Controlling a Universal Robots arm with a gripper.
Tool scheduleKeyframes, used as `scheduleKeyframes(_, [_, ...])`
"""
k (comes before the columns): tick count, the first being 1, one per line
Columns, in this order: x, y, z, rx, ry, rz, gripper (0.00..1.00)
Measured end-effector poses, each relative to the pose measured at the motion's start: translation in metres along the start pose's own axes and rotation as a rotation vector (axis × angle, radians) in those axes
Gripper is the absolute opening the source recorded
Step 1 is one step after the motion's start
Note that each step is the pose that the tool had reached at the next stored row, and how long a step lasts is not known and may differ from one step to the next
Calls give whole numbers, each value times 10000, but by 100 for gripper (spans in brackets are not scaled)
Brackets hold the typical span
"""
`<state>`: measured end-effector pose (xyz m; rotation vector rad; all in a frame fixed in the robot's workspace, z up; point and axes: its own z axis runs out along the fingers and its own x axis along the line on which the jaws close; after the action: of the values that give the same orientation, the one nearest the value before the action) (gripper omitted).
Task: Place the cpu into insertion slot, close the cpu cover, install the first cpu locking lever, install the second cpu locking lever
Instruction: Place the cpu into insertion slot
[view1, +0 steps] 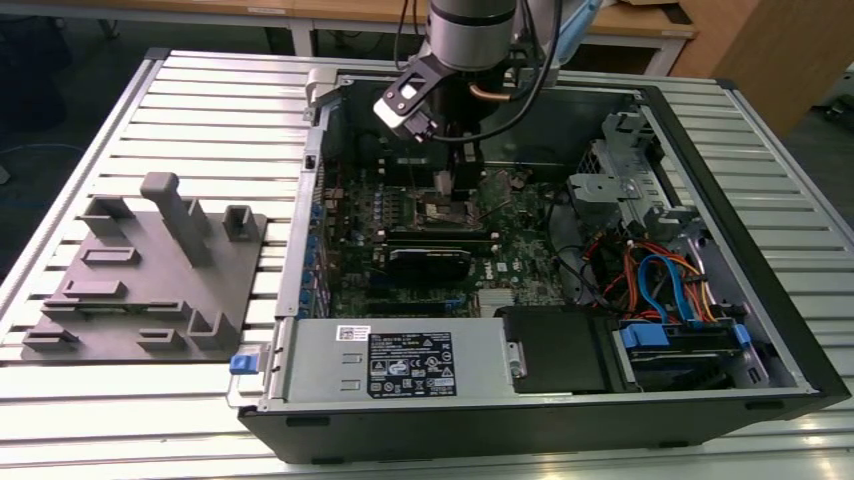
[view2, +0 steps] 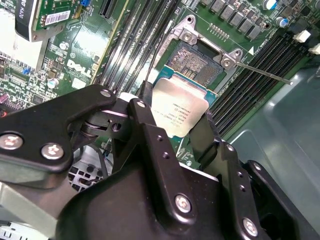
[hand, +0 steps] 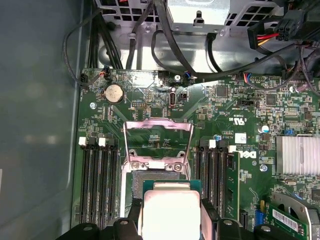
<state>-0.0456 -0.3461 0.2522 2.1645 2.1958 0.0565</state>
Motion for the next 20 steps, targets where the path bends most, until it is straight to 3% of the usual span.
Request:
scheduleKeyframes(11, [0,0,6,1,-2,0,54])
scheduleKeyframes(15, [3,-2,39,6,-143,-14,54])
scheduleKeyframes(20, [8,-8,129,6,-142,-17,54])
